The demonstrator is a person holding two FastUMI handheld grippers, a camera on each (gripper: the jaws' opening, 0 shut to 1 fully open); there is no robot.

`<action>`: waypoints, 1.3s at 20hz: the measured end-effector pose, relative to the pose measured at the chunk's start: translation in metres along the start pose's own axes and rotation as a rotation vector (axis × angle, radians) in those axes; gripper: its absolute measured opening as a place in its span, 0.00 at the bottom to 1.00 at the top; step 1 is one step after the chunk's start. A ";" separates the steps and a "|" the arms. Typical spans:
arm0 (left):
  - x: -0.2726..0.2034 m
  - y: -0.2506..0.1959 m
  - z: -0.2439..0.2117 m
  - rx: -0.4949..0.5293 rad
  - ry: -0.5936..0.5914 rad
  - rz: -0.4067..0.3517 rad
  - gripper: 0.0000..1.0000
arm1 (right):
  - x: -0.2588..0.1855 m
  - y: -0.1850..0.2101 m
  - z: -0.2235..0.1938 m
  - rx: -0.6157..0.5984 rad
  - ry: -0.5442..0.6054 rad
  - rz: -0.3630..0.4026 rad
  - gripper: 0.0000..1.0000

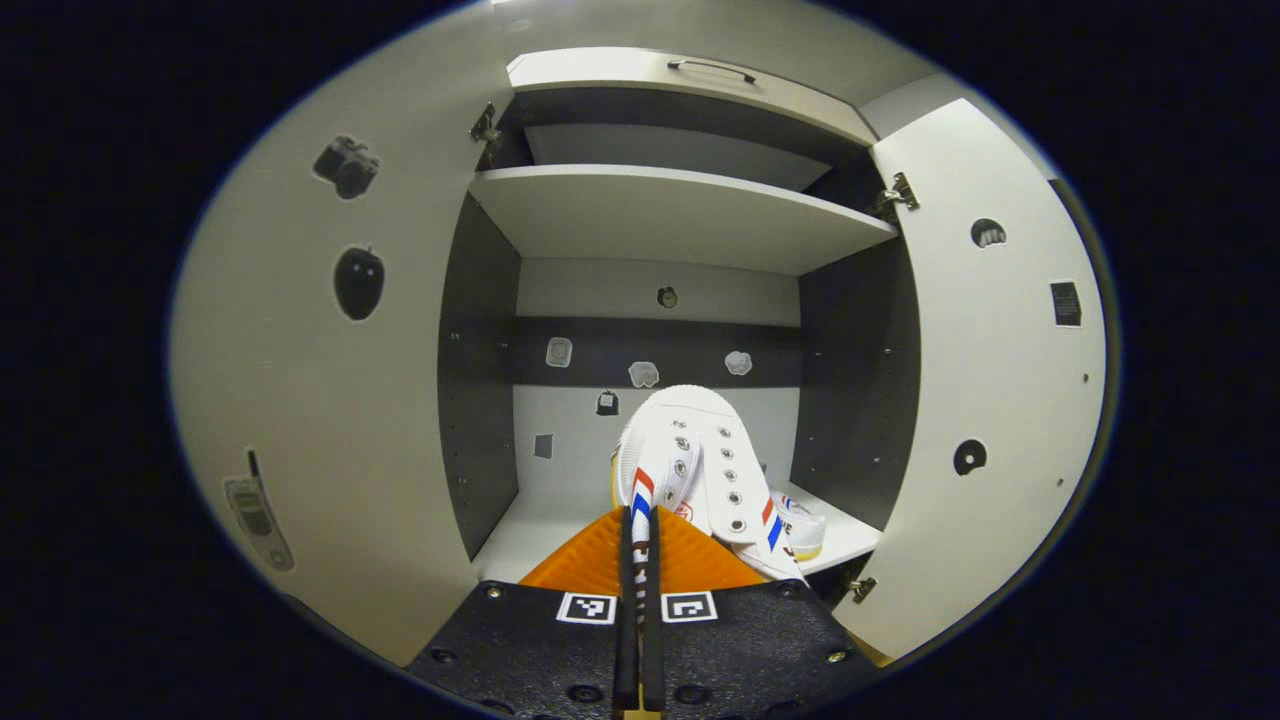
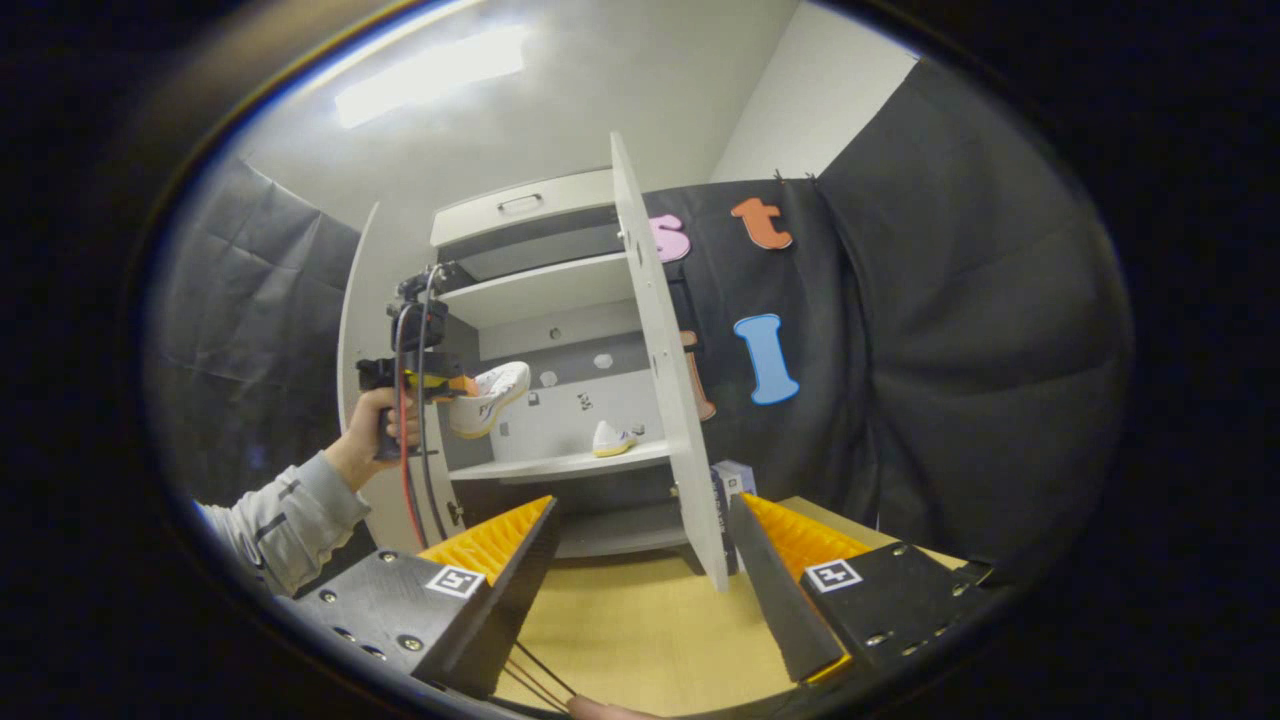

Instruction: Grab one shoe with the right hand and put it into the shoe cabinet, grab the other shoe with the left hand and put it into the shoe cabinet; then close the right door with the right hand and the left door with the left hand.

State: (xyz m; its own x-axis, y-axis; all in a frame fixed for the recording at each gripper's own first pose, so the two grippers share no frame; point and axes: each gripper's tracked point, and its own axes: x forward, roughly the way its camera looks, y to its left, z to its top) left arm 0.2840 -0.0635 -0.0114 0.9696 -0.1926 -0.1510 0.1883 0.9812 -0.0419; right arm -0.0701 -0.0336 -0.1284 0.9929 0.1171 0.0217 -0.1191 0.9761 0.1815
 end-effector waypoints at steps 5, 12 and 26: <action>0.083 0.015 -0.018 0.004 0.028 0.074 0.02 | -0.008 -0.017 0.005 0.026 -0.023 0.003 1.00; 0.151 0.022 -0.085 0.001 0.176 0.130 0.03 | -0.006 -0.047 0.001 0.022 -0.019 -0.077 1.00; 0.087 -0.036 -0.046 0.051 0.095 -0.044 0.85 | -0.002 -0.010 -0.010 -0.027 0.001 0.000 0.97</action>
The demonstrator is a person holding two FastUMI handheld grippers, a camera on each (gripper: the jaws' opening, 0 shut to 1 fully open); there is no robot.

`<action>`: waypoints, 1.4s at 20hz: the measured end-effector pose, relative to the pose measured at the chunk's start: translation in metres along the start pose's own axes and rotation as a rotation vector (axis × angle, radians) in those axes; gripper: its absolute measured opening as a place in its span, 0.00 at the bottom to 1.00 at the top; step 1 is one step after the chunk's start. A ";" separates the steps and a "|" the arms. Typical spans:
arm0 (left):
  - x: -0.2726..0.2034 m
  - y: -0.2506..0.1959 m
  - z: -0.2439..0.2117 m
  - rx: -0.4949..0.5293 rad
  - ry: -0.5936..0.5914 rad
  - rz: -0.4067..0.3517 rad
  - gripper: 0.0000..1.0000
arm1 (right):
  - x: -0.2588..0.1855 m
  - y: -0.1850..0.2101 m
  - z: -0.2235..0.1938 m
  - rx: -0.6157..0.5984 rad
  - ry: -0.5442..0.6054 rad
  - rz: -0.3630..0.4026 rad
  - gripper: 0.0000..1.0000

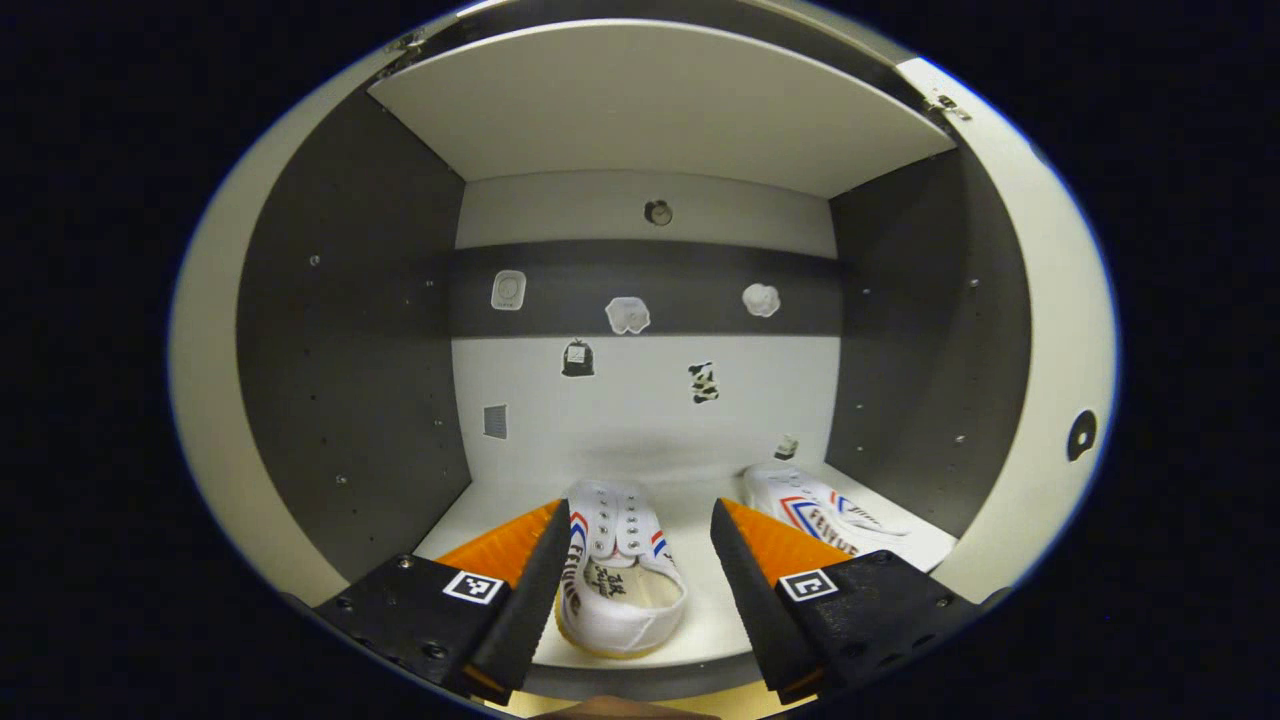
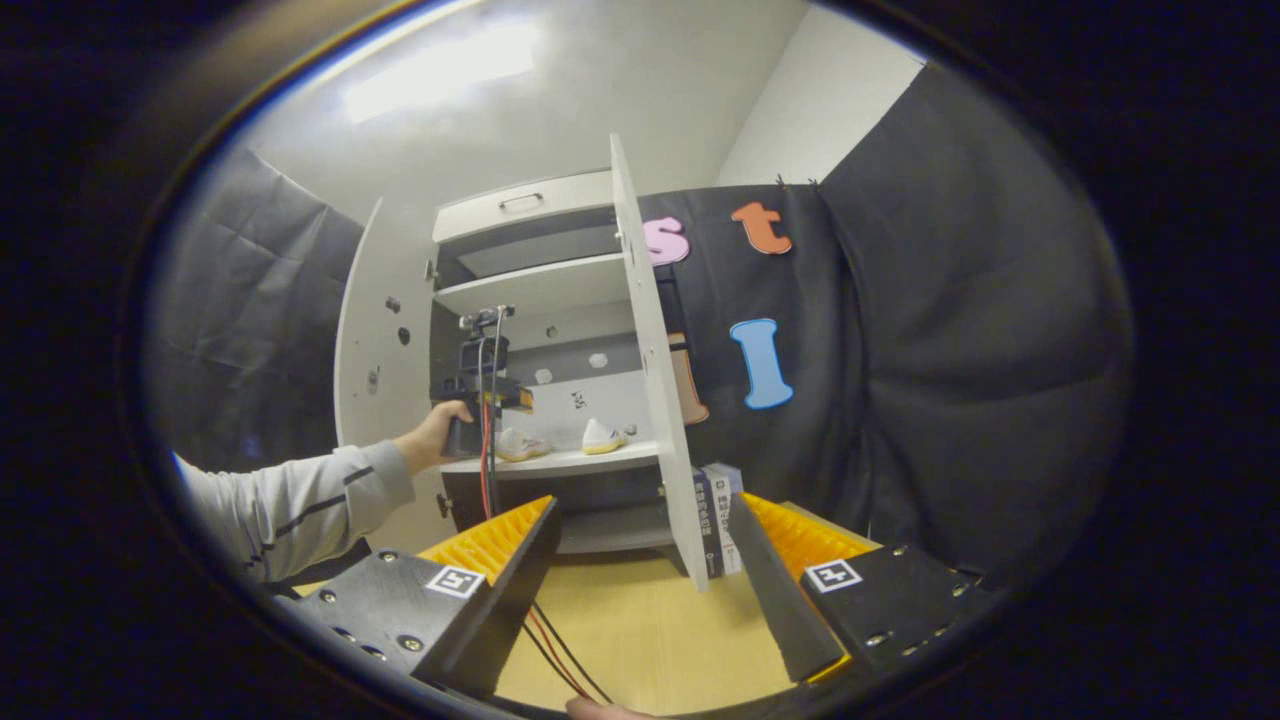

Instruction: Grab one shoe with the right hand and put it into the shoe cabinet, grab the other shoe with the left hand and put it into the shoe cabinet; then close the right door with the right hand and the left door with the left hand.

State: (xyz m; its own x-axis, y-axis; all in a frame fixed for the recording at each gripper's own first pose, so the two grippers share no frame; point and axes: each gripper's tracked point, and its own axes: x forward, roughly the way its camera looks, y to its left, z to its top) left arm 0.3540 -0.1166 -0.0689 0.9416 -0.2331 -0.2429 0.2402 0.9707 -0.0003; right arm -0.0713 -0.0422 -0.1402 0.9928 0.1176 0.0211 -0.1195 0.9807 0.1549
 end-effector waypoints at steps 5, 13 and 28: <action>-0.088 0.001 0.025 0.009 -0.060 0.000 0.94 | -0.009 -0.002 0.013 -0.001 -0.033 0.005 1.00; -0.230 0.053 0.008 0.000 -0.113 0.040 0.98 | -0.014 -0.019 0.015 0.043 -0.030 -0.003 1.00; -0.371 0.078 -0.100 -0.044 -0.121 -0.081 0.96 | 0.065 -0.143 0.102 -0.154 0.022 -0.056 1.00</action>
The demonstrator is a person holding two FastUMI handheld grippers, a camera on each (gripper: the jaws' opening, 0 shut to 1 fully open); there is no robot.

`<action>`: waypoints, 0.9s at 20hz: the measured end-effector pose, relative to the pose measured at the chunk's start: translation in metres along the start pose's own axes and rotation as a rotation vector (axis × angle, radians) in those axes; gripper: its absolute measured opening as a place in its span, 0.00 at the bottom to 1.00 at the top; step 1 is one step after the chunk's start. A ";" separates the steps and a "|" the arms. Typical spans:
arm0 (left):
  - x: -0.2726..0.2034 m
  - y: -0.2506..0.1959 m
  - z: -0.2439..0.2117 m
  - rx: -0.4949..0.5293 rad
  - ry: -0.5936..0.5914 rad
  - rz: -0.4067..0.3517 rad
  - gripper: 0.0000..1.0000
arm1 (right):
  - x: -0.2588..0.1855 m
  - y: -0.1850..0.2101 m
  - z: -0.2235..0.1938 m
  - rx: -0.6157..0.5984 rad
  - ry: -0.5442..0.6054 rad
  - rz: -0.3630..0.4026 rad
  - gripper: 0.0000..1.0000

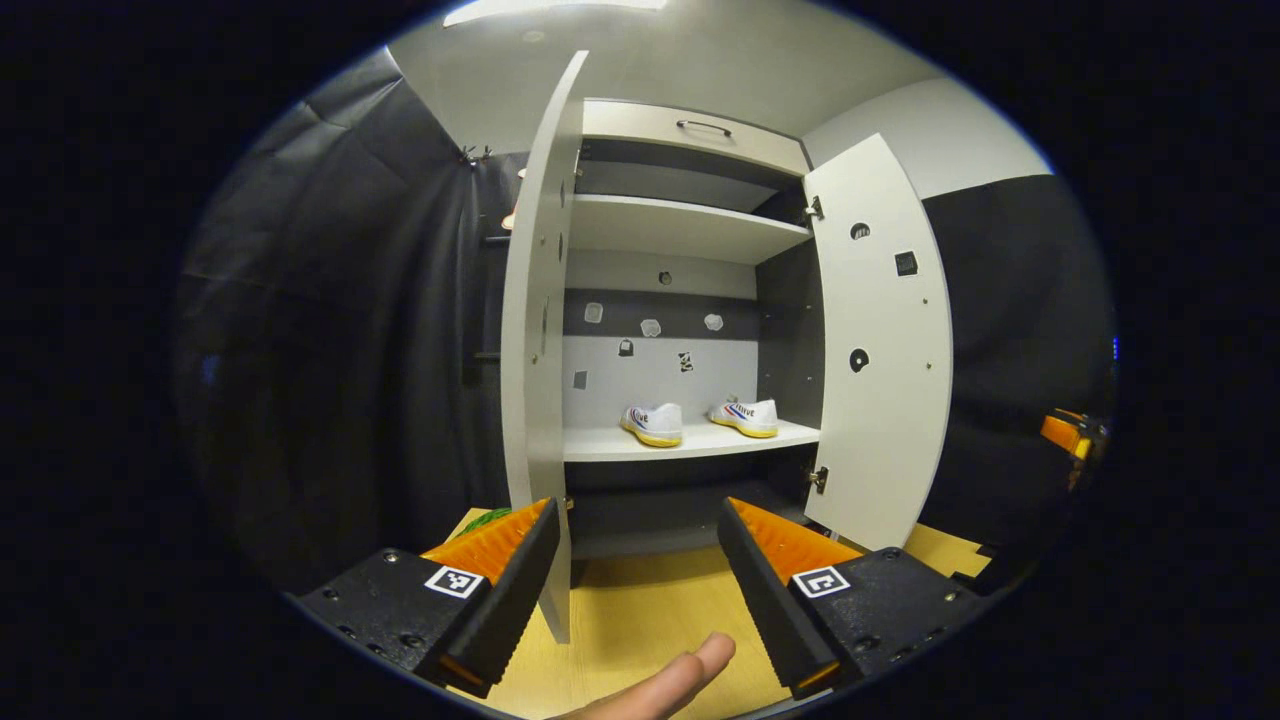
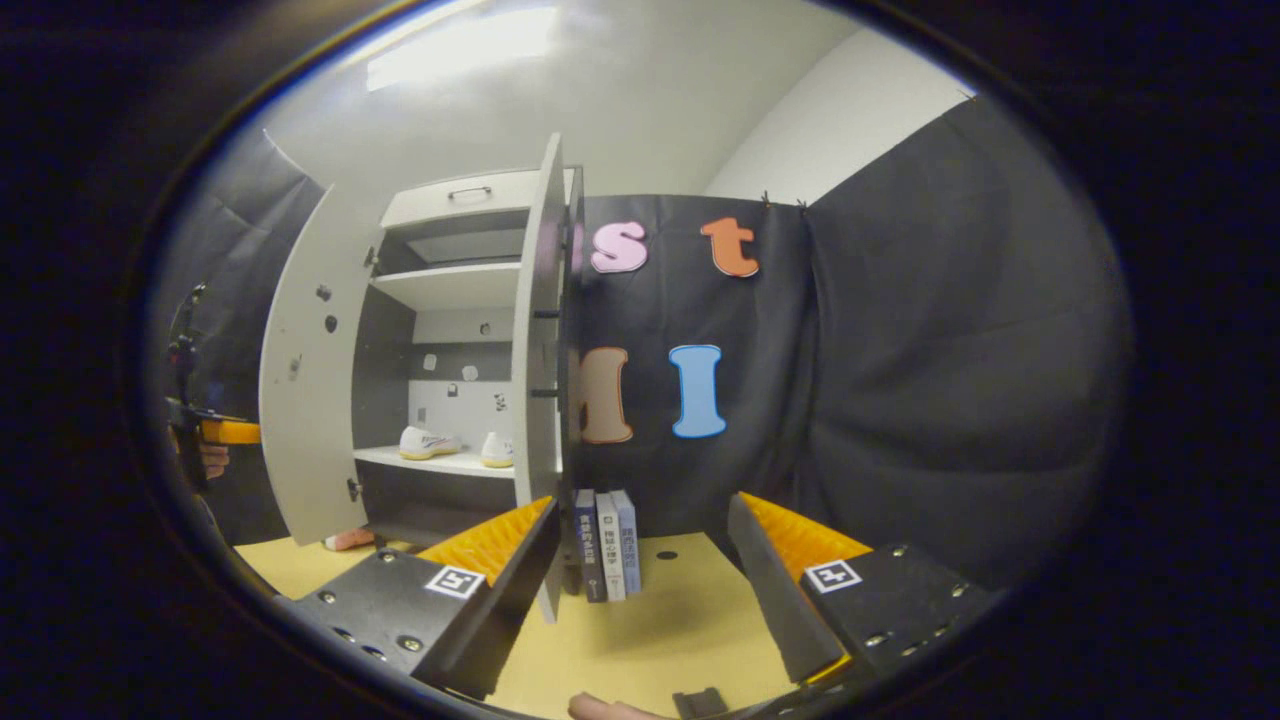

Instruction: Grab one shoe with the right hand and put it into the shoe cabinet, grab the other shoe with the left hand and put it into the shoe cabinet; then close the right door with the right hand and the left door with the left hand.

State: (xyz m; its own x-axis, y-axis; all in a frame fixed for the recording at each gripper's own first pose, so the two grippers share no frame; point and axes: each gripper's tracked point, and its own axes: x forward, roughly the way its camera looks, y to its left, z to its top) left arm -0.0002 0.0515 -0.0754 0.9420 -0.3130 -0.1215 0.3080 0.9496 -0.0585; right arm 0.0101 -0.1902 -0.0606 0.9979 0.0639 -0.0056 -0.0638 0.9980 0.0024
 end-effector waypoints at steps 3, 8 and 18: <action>-0.019 -0.002 -0.011 -0.019 0.004 -0.051 0.96 | 0.040 -0.011 0.039 -0.036 -0.021 0.066 1.00; -0.041 0.019 -0.022 -0.010 -0.002 -0.047 0.96 | 0.103 -0.027 0.056 -0.147 0.030 0.064 0.98; -0.067 0.077 -0.021 -0.006 -0.015 0.057 0.96 | 0.201 0.033 0.066 -0.139 0.137 0.123 0.99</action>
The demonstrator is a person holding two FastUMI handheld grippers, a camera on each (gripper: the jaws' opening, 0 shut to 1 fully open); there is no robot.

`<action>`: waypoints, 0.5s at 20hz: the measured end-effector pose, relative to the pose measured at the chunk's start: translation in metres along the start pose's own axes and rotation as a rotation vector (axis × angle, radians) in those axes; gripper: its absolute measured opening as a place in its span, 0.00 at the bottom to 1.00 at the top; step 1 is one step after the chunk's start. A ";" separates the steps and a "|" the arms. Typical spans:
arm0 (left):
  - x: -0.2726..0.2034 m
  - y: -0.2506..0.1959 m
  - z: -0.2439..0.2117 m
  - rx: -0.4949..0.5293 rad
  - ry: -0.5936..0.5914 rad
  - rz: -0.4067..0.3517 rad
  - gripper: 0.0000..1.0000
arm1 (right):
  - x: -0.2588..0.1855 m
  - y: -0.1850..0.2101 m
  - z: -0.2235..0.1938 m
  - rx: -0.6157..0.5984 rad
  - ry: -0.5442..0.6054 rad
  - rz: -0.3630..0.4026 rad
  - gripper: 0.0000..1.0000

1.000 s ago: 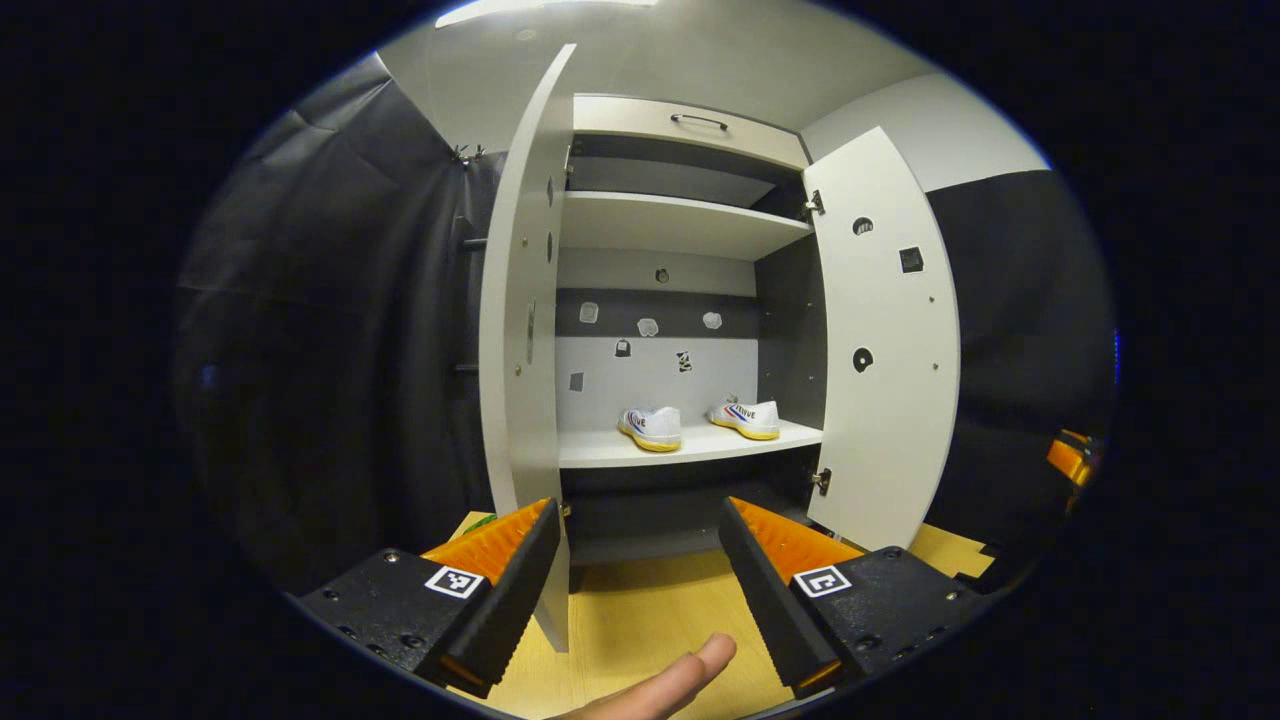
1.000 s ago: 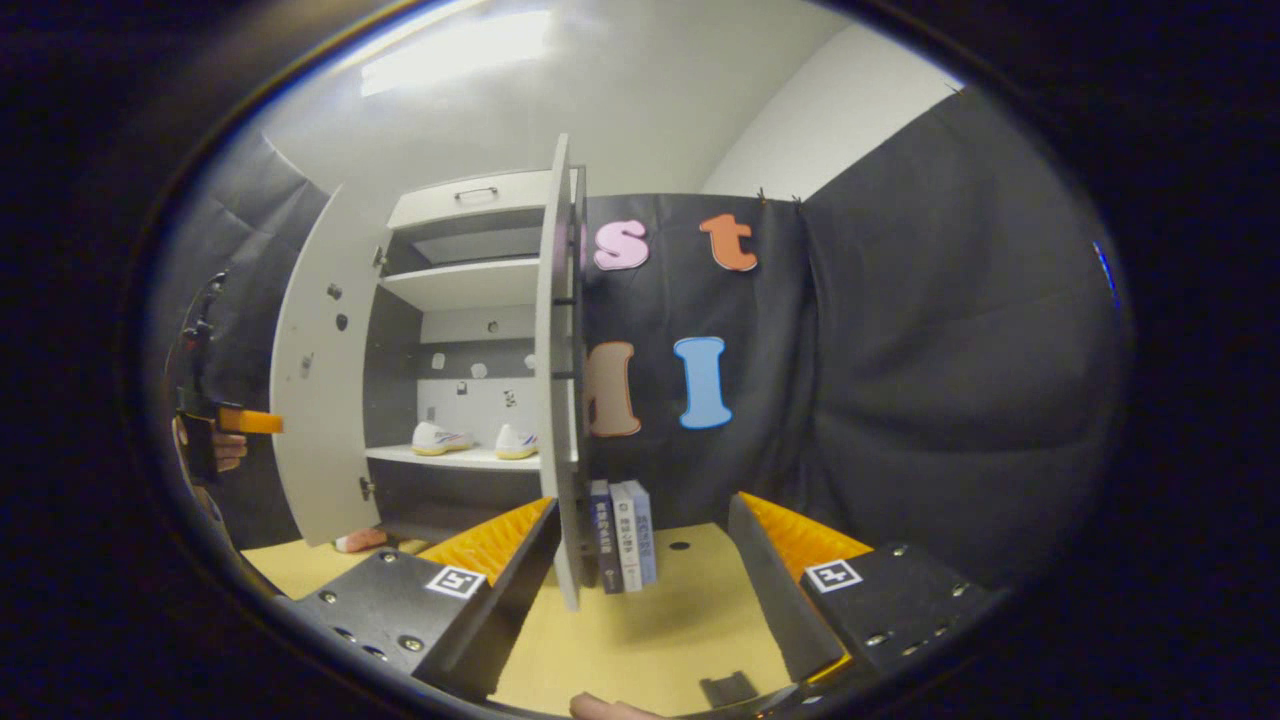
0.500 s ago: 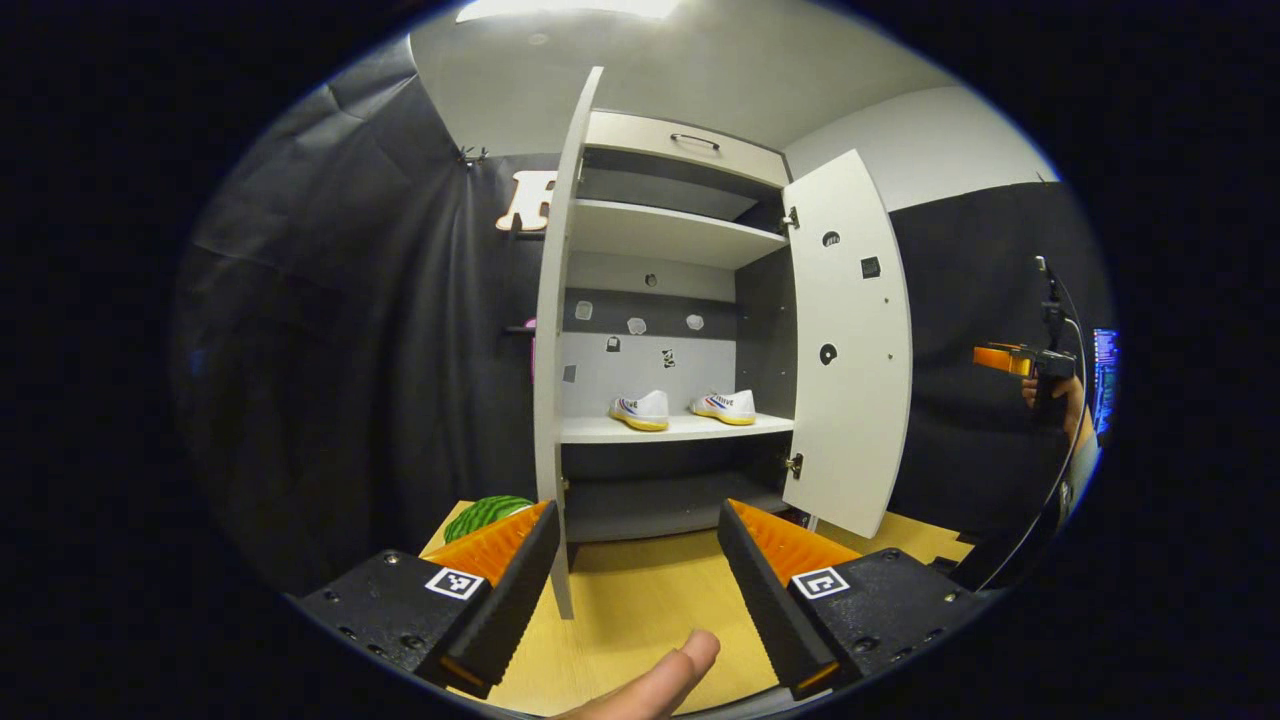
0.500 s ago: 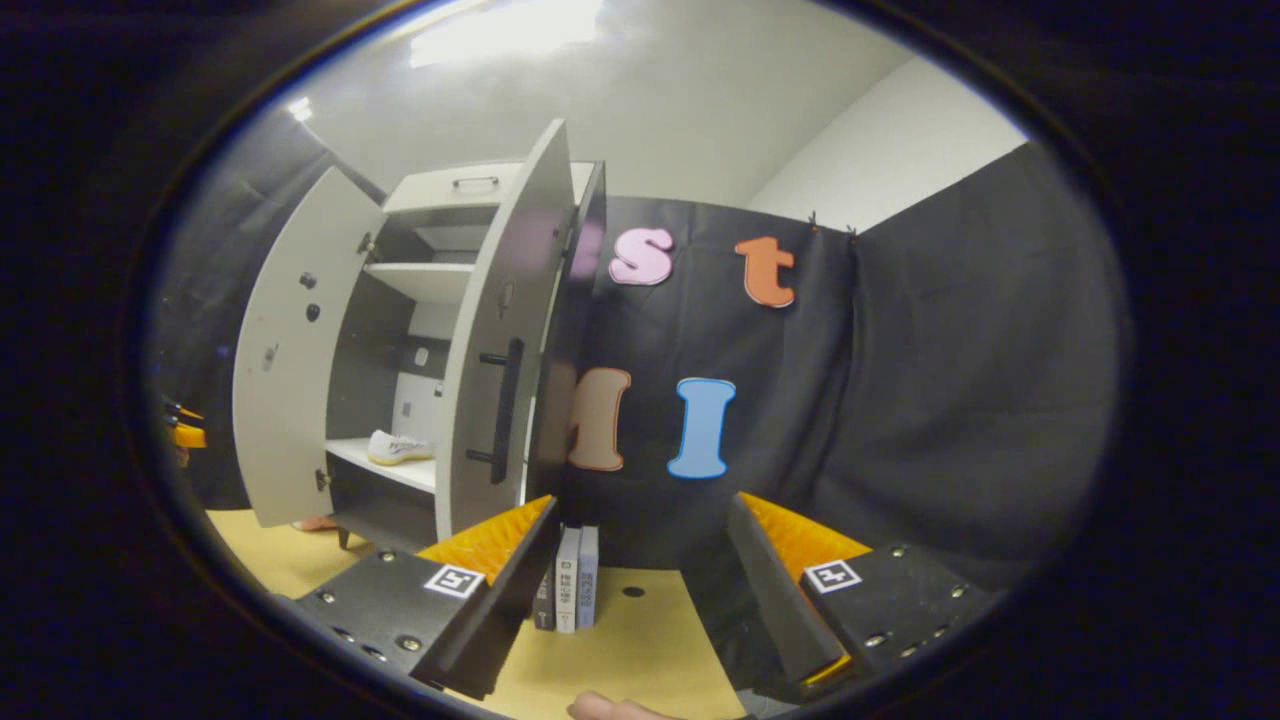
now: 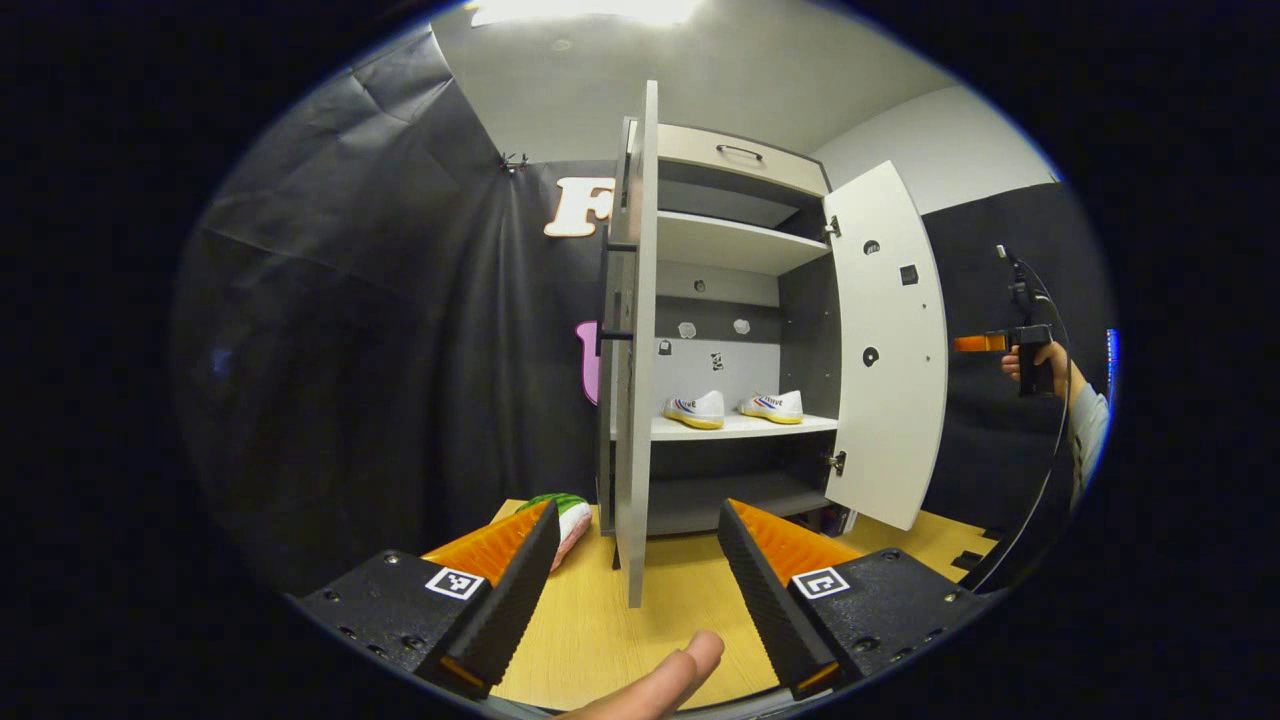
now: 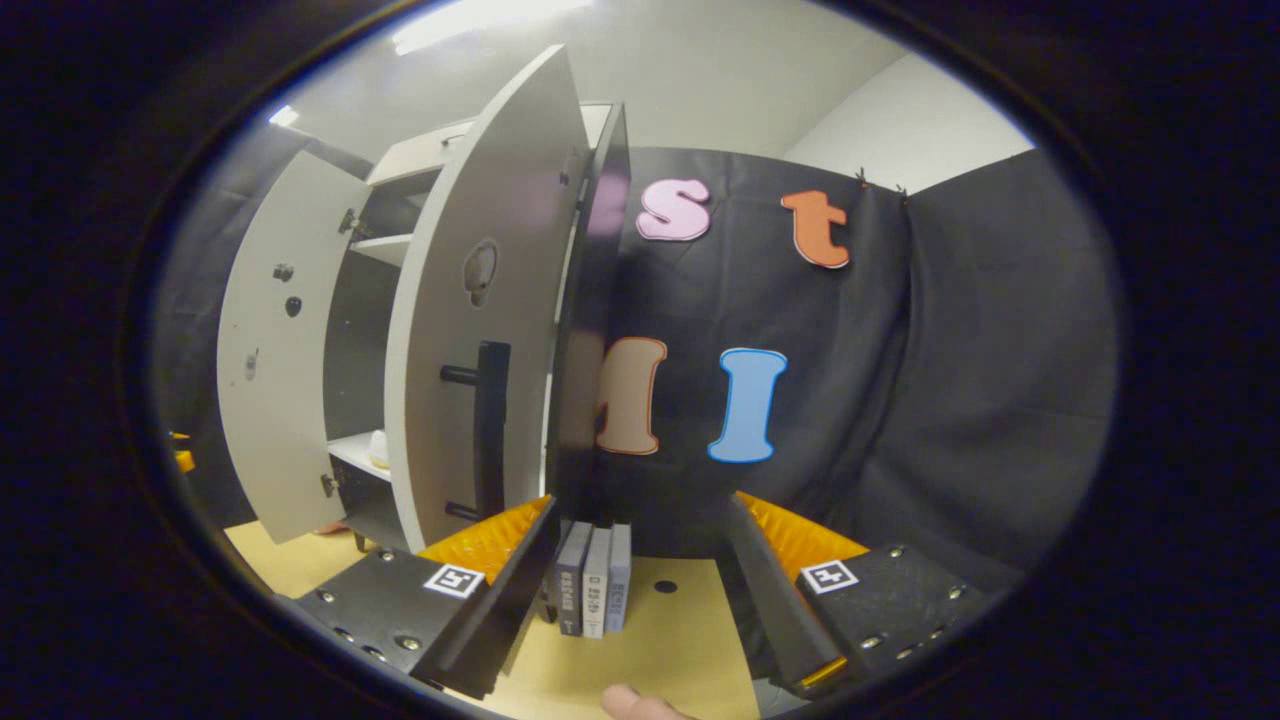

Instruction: Grab one shoe with the right hand and put it into the shoe cabinet, grab the other shoe with the left hand and put it into the shoe cabinet; then close the right door with the right hand and the left door with the left hand.

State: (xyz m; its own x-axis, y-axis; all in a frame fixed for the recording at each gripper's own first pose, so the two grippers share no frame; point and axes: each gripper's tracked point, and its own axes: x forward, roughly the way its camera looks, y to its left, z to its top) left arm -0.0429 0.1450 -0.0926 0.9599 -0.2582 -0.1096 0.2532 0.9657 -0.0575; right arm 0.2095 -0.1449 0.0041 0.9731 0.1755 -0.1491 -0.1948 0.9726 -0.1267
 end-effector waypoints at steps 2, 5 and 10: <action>0.001 0.013 -0.003 -0.002 0.008 0.028 0.96 | 0.008 0.010 0.008 -0.023 -0.023 -0.011 1.00; -0.002 0.021 -0.008 -0.041 0.027 0.040 0.96 | 0.009 0.023 0.011 -0.005 -0.017 -0.006 0.92; -0.008 0.021 0.004 -0.052 -0.005 0.056 0.96 | 0.008 0.032 0.008 0.047 -0.010 -0.005 0.93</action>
State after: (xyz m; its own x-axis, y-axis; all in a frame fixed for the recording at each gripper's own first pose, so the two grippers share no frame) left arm -0.0451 0.1673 -0.0890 0.9729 -0.2035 -0.1095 0.1926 0.9759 -0.1025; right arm 0.2118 -0.1107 0.0071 0.9753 0.1721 -0.1387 -0.1844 0.9795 -0.0809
